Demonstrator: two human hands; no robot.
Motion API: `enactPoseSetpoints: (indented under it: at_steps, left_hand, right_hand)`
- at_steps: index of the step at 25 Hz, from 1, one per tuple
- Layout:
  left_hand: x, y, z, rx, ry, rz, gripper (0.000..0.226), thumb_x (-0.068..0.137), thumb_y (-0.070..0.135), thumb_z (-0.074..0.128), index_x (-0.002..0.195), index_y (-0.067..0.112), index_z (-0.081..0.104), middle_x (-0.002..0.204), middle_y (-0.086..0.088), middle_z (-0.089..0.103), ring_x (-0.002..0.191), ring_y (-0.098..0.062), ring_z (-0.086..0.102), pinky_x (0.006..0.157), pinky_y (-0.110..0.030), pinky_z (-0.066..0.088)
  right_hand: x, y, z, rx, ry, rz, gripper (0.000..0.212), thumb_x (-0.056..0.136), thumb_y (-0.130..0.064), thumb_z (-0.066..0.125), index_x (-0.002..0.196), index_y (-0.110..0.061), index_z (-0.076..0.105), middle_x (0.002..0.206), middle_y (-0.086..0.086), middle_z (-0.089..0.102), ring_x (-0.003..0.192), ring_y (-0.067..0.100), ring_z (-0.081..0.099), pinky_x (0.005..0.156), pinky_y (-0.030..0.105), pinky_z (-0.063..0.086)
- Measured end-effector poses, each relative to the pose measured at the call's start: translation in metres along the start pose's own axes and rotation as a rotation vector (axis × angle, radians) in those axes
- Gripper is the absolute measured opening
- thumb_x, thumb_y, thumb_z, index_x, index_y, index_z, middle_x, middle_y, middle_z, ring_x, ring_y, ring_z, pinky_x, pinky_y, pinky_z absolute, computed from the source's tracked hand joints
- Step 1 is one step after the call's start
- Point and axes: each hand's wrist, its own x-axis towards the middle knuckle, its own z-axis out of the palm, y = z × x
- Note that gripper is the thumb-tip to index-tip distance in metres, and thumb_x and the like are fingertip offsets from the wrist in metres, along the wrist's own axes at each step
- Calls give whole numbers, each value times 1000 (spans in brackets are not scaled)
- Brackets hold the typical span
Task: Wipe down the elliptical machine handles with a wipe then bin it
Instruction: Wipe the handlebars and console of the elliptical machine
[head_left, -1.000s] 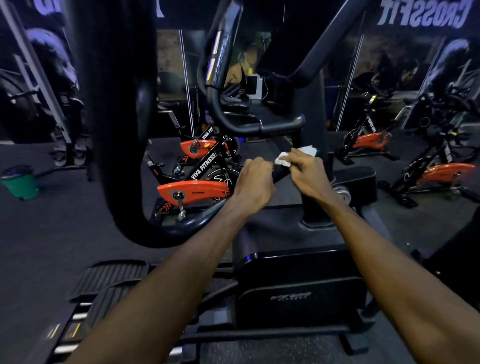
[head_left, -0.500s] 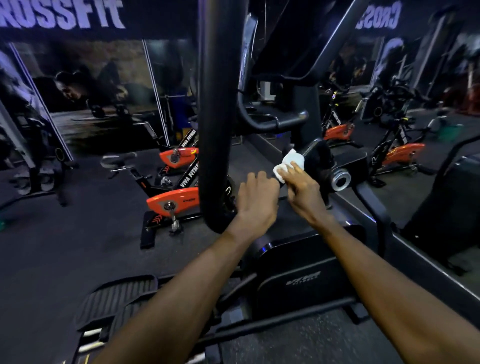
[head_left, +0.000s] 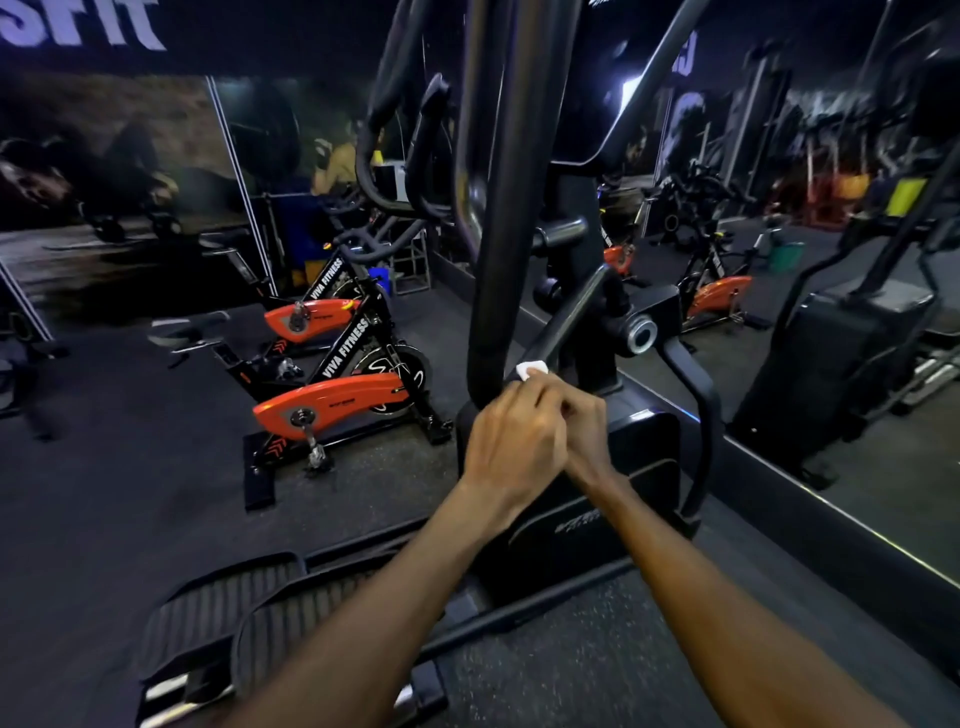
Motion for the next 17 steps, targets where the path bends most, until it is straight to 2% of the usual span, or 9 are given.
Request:
enactPoseSetpoints:
  at_steps: [2,6,8,11,14,17]
  left_hand:
    - [-7,-9,-12,-97,169,-39,11,85,7,59,94,5,65,91,-8,63,80,-22,58,70,-32,49]
    - [-1,-35,-33,-395,337,-410,14,89,7,54,102,5,58,99,-3,53,83,-16,53,74,-26,46]
    - [2,-45,-37,-479,284,-512,16,91,7,52,106,8,59,103,-2,57,84,-12,54,75,-26,48]
    - [3,-52,-37,-559,145,-551,18,93,7,51,106,14,61,105,-2,64,88,-12,61,78,-24,49]
    - [1,-51,-40,-593,122,-580,20,92,6,52,106,16,63,105,-2,66,87,-11,61,76,-12,44]
    - [-1,-55,-42,-635,93,-577,20,92,8,54,107,16,65,106,-2,66,87,-11,62,78,-15,46]
  right_hand:
    - [-9,-25,16,60,82,117,25,88,-15,70,112,-18,75,105,-6,75,101,6,69,86,30,57]
    - [-8,-52,40,299,218,354,19,95,-14,64,109,-17,76,101,-8,76,100,6,70,89,29,55]
    - [-10,-60,42,344,230,400,21,96,-14,61,110,-16,76,96,-3,77,96,14,71,88,36,57]
    - [-12,-70,45,352,232,459,22,95,-15,57,104,-17,77,91,-1,76,93,22,71,86,45,57]
    - [-10,-85,49,330,257,440,27,92,-24,54,105,-12,74,94,-4,74,91,15,69,83,33,53]
    - [-4,-95,48,278,293,485,24,94,-19,56,75,-16,71,67,-10,62,67,6,56,67,29,44]
